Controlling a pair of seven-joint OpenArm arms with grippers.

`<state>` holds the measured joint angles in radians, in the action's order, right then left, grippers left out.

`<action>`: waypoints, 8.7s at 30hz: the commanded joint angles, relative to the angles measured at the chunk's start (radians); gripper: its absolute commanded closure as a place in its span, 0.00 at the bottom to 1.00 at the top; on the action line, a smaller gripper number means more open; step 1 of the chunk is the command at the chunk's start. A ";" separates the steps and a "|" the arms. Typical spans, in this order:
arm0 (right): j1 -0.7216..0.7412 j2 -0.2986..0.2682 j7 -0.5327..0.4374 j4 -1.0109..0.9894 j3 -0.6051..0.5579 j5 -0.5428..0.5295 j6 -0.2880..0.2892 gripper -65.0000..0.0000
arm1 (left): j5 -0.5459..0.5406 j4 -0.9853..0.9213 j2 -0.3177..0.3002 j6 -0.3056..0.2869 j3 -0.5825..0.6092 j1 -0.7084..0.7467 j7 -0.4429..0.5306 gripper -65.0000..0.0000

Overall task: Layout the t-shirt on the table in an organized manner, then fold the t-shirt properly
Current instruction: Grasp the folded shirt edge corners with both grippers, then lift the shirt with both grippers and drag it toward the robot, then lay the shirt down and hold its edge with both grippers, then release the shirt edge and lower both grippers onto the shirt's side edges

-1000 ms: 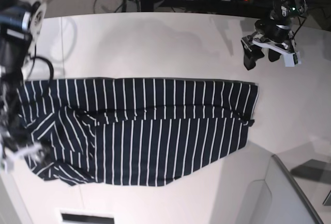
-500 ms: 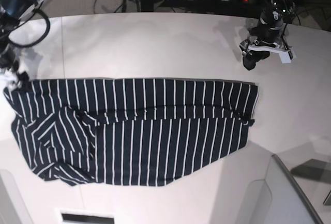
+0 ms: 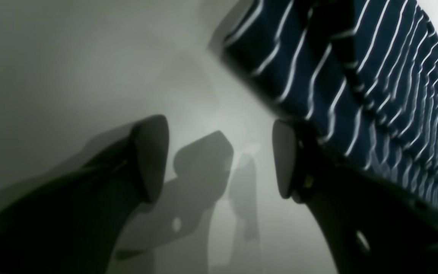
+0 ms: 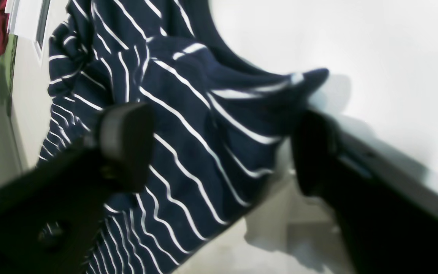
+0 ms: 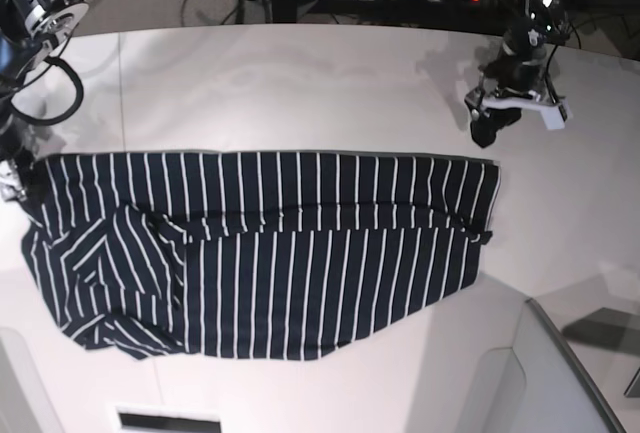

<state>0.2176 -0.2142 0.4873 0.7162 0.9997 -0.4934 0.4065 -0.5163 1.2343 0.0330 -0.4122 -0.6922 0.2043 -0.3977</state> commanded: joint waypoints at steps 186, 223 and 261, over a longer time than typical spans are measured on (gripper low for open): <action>-0.452 0.104 0.359 0.837 -0.014 0.025 0.153 0.32 | 0.015 0.376 -0.160 0.134 -0.036 0.063 -0.083 0.19; -0.493 0.106 0.359 0.902 -0.242 0.031 0.292 0.48 | 0.629 -0.167 -0.347 -0.156 0.705 -0.596 -0.438 0.18; -0.510 0.100 0.368 0.903 -0.391 0.025 0.292 0.48 | 0.483 -0.417 -0.364 -0.268 0.750 -0.630 -0.313 0.89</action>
<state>-0.2970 -0.0994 0.8738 1.6039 0.6067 -0.4492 0.6964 -0.0284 0.8047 -0.3183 -0.6811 0.0608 -0.4038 -0.7162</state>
